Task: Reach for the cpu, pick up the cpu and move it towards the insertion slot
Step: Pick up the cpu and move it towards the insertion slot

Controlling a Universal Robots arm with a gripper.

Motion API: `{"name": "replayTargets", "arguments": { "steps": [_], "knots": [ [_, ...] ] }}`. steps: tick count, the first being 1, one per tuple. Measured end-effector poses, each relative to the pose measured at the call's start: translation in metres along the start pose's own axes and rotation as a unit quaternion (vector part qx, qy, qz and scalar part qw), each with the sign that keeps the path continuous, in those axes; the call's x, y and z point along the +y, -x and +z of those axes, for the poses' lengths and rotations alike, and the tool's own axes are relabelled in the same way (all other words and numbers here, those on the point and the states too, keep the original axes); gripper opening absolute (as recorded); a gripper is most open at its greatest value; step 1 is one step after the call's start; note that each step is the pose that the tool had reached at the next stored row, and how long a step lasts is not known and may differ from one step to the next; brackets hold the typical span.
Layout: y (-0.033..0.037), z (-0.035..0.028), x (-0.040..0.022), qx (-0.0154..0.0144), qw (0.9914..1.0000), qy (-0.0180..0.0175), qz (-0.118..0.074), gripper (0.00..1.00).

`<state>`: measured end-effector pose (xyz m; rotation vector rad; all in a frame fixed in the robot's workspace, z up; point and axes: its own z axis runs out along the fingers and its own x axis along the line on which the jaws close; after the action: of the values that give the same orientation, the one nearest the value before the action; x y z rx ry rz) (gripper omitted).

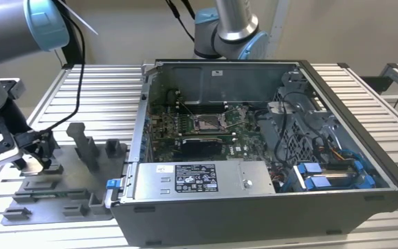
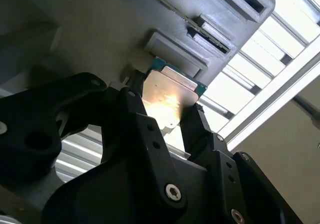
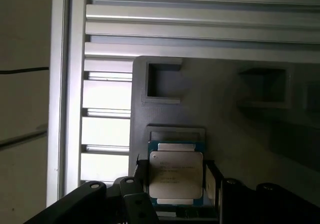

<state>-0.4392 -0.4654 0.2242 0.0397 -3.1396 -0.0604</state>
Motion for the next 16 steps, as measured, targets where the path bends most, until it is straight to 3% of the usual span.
{"name": "replayTargets", "arguments": {
  "steps": [16],
  "knots": [
    [0.0000, -0.0140, 0.0005, 0.0000, 1.00000, 0.0000, 0.000, 0.00]
  ]
}}
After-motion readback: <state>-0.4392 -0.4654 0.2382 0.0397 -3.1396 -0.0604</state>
